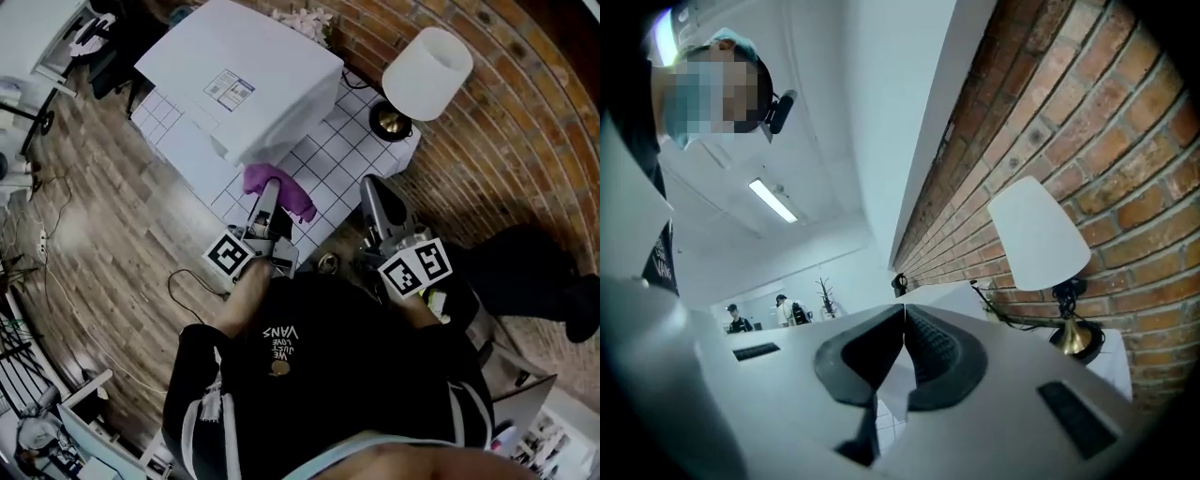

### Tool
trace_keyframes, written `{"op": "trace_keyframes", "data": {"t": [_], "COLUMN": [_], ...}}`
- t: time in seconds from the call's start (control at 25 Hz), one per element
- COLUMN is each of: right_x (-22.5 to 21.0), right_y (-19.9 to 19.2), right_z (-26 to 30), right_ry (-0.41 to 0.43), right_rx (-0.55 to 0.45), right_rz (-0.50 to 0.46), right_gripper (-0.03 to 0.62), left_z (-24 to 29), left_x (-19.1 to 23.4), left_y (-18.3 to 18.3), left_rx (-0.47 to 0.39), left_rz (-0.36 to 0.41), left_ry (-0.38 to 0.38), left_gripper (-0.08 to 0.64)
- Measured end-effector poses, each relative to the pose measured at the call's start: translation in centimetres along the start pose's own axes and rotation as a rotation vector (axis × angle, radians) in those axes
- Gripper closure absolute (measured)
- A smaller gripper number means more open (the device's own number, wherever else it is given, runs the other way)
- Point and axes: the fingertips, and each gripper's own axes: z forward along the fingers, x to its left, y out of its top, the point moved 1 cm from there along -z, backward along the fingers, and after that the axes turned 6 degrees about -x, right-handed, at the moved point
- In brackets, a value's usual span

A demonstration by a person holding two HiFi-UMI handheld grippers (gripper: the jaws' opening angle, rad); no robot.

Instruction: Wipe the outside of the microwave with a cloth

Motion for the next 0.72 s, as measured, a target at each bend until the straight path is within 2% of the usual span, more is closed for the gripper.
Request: {"op": "trace_keyframes", "data": {"t": [0.16,0.24,0.52,0.72], "right_x": [-0.3,-0.8,-2.4,-4.0], "right_y": [-0.2,-0.1,0.5,0.9], "right_z": [0.0,-0.2,-0.7,-1.9], "right_ry": [0.026,0.023,-0.012,-0.067], "right_rx": [0.012,0.012,0.000,-0.006], "right_rz": [0.010,0.012,0.011,0.007], "right_gripper": [0.592,0.592,0.592,0.592], "left_z": [0.7,1.5,6.1,10.8], "left_x": [0.7,0.8,1.7,2.1], "left_y": [0.6,1.0,0.0,-1.5], "left_rx": [-0.068,-0.090,-0.075,-0.080], "left_rz": [-0.090,-0.102,-0.145,-0.161], "left_ry": [0.014,0.009,-0.027,-0.082], "left_gripper": [0.430,0.430,0.430,0.430]}}
